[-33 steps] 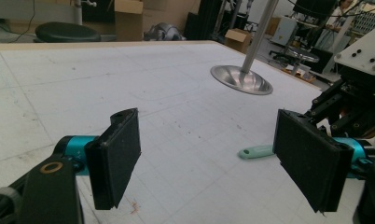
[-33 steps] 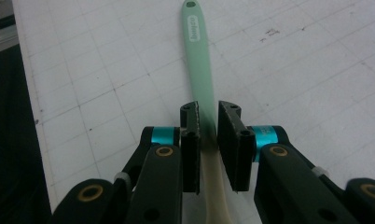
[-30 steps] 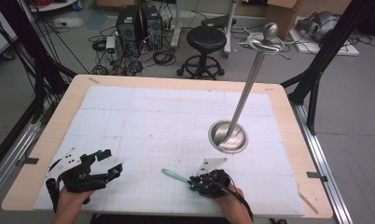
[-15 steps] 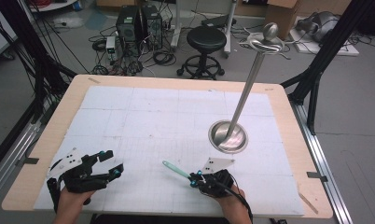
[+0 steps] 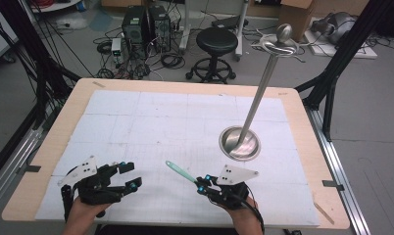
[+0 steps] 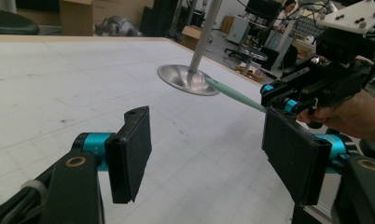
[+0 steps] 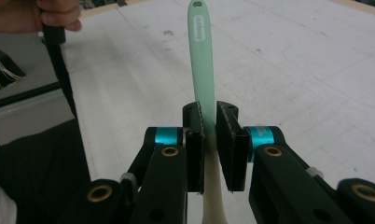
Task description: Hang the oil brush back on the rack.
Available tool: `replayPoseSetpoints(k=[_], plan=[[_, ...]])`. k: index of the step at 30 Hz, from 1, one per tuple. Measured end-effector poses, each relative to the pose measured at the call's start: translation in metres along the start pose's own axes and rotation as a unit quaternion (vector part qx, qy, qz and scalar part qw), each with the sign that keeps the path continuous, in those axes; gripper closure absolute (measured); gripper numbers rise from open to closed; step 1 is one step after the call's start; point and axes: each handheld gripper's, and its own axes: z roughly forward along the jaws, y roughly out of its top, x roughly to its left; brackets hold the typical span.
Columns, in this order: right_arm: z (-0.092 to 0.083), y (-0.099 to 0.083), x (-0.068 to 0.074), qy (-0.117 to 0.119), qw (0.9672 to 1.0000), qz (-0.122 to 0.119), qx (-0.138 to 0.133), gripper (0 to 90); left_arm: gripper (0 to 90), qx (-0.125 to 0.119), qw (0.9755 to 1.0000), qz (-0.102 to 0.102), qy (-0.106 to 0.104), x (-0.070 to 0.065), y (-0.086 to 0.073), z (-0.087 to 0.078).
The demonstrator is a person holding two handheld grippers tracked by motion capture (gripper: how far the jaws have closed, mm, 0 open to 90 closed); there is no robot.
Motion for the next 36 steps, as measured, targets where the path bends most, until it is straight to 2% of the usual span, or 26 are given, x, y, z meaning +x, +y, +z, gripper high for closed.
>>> replayPoseSetpoints(k=[1,6,11,20,23,24,26,29,36], plan=[[0.000,0.001,0.001,0.003,1.0000,-0.001,-0.003,82.0,33.4,0.000,0.9999,-0.004,-0.011,-0.003,0.000,0.004],[0.001,0.005,0.006,0.018,0.9996,-0.003,-0.019,81.9,34.6,0.003,0.9993,-0.015,-0.033,-0.007,-0.001,0.014],[0.001,0.012,0.011,0.023,0.9989,-0.008,-0.039,81.9,33.4,-0.009,0.9980,-0.041,-0.047,-0.009,0.001,0.023],[0.003,0.023,0.017,0.024,0.9979,-0.011,-0.059,81.8,31.8,-0.029,0.9949,-0.073,-0.063,-0.017,0.014,0.039],[0.002,0.026,0.017,0.025,0.9974,-0.010,-0.068,81.9,31.2,-0.035,0.9928,-0.091,-0.069,-0.019,0.019,0.045],[0.002,0.027,0.017,0.024,0.9973,-0.009,-0.068,81.9,31.2,-0.036,0.9926,-0.092,-0.070,-0.019,0.019,0.046],[0.003,0.028,0.017,0.023,0.9973,-0.011,-0.069,81.8,31.2,-0.043,0.9904,-0.105,-0.079,-0.021,0.022,0.049],[0.004,0.029,0.019,0.023,0.9973,-0.012,-0.068,81.8,32.6,-0.042,0.9887,-0.116,-0.085,-0.022,0.025,0.052],[0.005,0.032,0.020,0.021,0.9970,-0.010,-0.073,81.7,38.6,-0.042,0.9853,-0.143,-0.084,-0.021,0.028,0.058]])
